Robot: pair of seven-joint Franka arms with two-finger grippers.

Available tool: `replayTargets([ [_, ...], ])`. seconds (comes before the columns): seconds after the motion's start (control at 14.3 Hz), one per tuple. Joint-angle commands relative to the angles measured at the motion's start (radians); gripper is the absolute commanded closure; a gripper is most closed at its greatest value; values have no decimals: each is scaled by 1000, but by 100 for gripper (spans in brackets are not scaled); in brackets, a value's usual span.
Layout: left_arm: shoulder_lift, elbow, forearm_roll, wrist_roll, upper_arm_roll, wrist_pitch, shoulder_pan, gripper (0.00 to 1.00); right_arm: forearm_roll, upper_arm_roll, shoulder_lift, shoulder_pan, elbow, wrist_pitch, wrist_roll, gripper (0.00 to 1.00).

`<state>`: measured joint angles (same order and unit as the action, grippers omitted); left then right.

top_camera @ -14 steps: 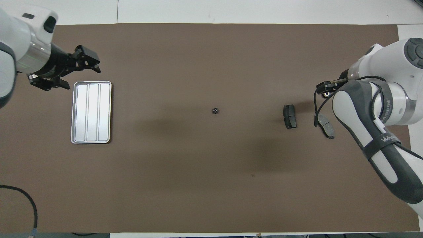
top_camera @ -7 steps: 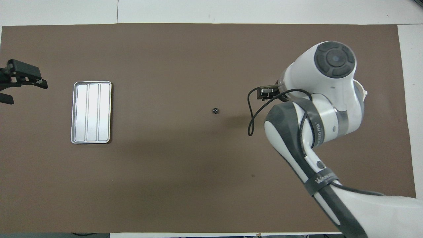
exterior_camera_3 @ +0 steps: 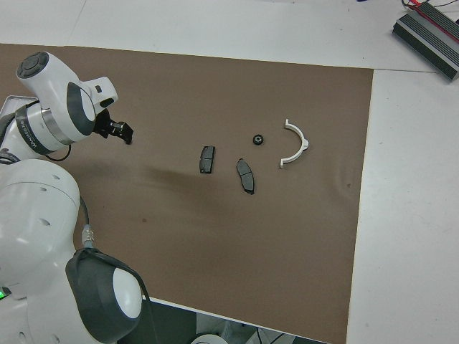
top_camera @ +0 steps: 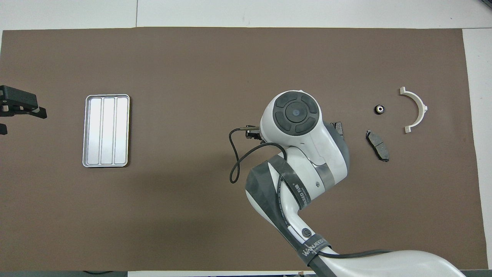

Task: Place bearing gear from tray to pile
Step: 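Grasp the second gear with the right gripper and carry it toward the pile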

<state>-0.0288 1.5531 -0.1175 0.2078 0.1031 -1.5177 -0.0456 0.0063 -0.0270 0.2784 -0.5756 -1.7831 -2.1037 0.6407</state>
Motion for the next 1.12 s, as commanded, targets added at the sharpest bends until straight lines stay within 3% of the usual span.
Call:
replayTargets([
  [0.0,32,44,16,-47,-19,-45,16,0,-15,-4,45,-6,-16,-82,39,25],
  [0.49,43,53,16,-74,-17,-32,6,0,-12,-4,165,-39,22,-213,90,25],
  [1.05,41,41,70,-88,-20,-36,0,0,-17,-4,228,-24,27,-289,59,26],
])
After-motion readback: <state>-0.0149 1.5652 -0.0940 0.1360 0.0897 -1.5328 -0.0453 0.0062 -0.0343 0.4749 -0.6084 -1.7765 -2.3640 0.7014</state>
